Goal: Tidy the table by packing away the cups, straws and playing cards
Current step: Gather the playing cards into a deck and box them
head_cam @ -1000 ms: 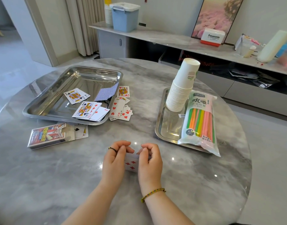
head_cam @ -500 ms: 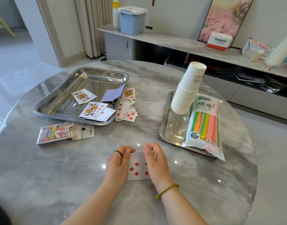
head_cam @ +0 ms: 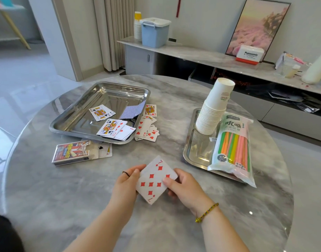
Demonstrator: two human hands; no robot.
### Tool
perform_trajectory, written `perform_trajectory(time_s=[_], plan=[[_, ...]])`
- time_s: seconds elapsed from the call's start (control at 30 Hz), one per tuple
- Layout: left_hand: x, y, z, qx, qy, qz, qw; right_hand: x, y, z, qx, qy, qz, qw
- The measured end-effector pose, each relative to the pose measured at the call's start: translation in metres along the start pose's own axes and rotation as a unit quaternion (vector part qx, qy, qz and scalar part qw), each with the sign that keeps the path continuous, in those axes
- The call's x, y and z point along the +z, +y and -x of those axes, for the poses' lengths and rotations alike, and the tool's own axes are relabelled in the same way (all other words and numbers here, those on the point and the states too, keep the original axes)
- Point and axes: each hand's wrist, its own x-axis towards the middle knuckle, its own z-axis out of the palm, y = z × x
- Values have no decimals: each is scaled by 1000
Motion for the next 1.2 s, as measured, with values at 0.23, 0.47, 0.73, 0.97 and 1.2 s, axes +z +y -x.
perform_trajectory(time_s=[0.23,0.47,0.73,0.97,1.2], plan=[[-34,23,0,-58,-364,-87,926,-19,-20,8,-49,-108,45,992],[-15,36,-15,-152,-601,-175,765,-20,-32,12,-101,-136,192,967],[-7,31,-18,-55,-436,-85,894,-12,-24,4,-81,-12,54,995],[2,27,-20,144,-228,-74,960,21,-8,-3,-61,-70,12,996],[4,26,-10,114,-283,-109,946,25,-3,-5,-102,1,31,994]])
